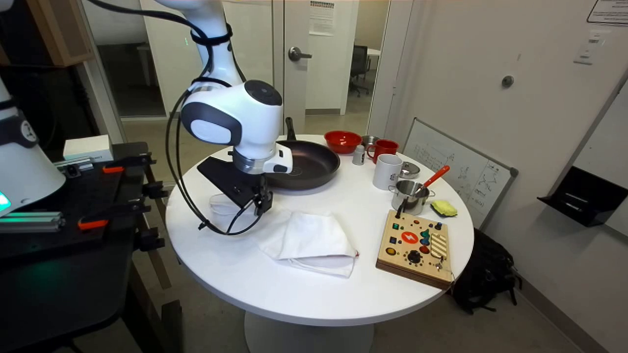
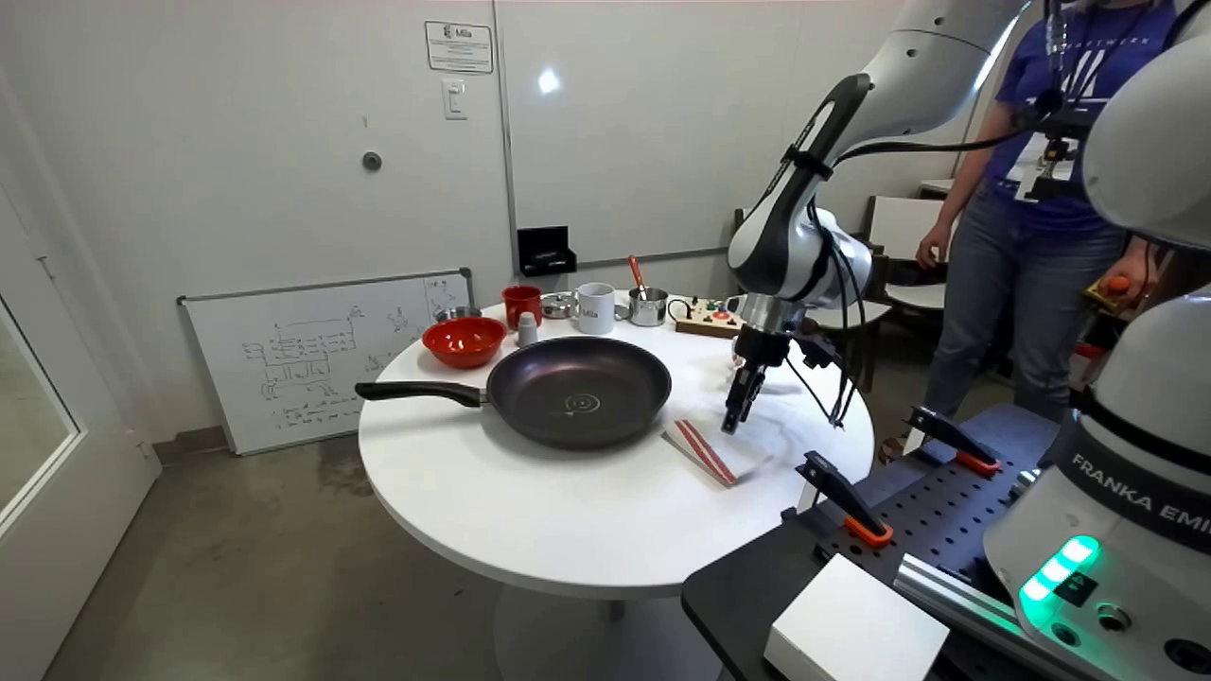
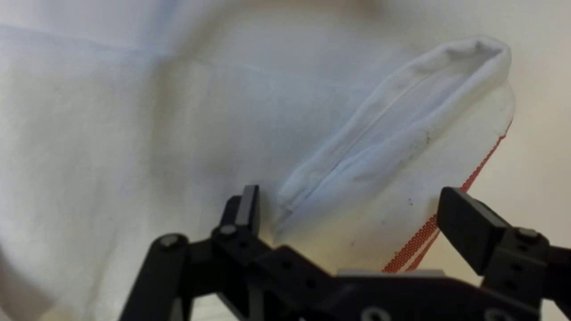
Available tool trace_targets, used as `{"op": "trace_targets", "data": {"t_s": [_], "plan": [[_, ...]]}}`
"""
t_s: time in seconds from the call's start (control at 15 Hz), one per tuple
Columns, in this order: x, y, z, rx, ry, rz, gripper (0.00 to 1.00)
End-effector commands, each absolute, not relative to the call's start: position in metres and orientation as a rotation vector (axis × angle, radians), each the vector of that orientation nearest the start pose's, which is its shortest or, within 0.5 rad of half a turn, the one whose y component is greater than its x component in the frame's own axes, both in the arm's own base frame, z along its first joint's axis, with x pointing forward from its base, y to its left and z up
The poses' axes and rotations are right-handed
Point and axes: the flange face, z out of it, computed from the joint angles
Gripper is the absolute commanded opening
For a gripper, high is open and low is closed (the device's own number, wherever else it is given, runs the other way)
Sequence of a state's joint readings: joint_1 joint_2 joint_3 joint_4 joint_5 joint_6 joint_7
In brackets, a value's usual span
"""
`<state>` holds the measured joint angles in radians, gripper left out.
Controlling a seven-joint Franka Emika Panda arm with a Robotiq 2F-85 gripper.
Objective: Pick up the kitchen towel and wipe the pan
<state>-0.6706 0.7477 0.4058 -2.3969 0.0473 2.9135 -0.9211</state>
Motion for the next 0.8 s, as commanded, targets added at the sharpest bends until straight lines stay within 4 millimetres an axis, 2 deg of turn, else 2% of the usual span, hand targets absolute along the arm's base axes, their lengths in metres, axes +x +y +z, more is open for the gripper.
{"op": "trace_targets", "data": {"t_s": [0.0, 0.73], "plan": [[0.4353, -0.0779, 0.0275, -2.707, -0.673, 0.035, 1.00], [0.4311, -0.0754, 0.0205, -2.656, -0.611, 0.129, 1.00]]}}
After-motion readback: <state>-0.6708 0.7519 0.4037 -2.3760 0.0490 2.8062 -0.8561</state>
